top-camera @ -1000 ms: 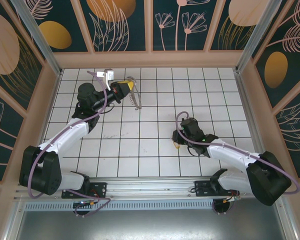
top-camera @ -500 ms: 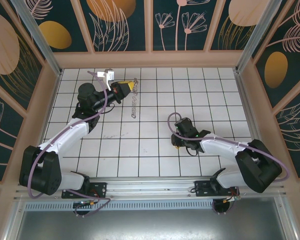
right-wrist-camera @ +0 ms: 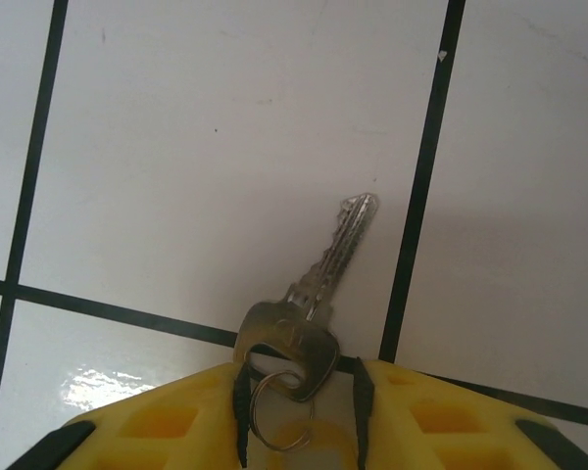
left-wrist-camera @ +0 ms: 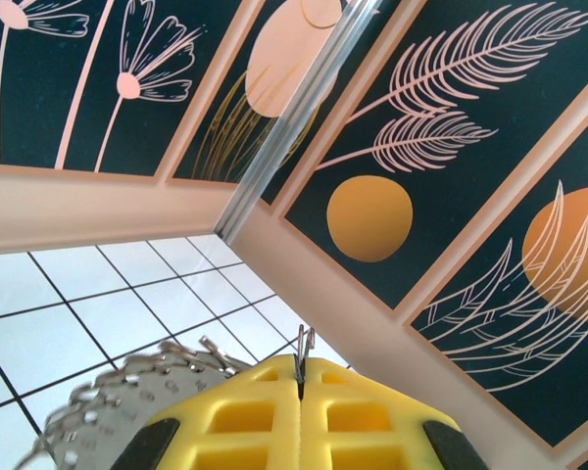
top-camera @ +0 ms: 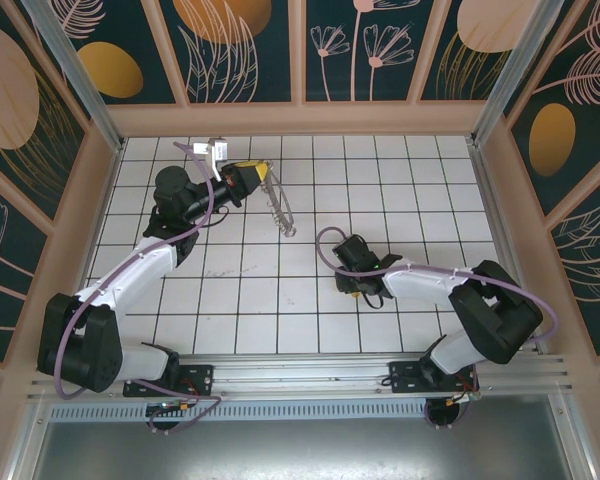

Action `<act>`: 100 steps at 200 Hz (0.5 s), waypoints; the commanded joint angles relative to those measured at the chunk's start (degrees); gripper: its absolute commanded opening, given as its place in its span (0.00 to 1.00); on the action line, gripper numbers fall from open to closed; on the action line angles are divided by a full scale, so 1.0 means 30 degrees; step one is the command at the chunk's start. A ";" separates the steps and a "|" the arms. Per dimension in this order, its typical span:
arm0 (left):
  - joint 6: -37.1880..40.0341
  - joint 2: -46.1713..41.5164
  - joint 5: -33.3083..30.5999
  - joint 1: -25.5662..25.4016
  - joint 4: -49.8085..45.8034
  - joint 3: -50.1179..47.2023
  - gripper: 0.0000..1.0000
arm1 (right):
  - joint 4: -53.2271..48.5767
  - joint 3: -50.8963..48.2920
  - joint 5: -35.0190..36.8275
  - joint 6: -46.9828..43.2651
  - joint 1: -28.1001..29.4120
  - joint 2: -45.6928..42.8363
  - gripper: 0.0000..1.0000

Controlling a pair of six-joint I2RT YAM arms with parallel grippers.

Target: Put the keys on the keyring

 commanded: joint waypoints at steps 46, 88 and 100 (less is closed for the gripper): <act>-0.0037 -0.0614 0.0418 -0.0065 0.1188 0.0169 0.00 | -0.1106 0.0859 0.0689 -0.0242 0.0292 0.0805 0.25; -0.0126 -0.0540 0.0444 -0.0070 0.1277 0.0286 0.00 | -0.1508 0.1088 0.0934 -0.0154 0.0376 0.0611 0.24; -0.0163 -0.0538 0.0455 -0.0073 0.1277 0.0268 0.00 | -0.1596 0.1109 0.0951 -0.0154 0.0380 0.0496 0.23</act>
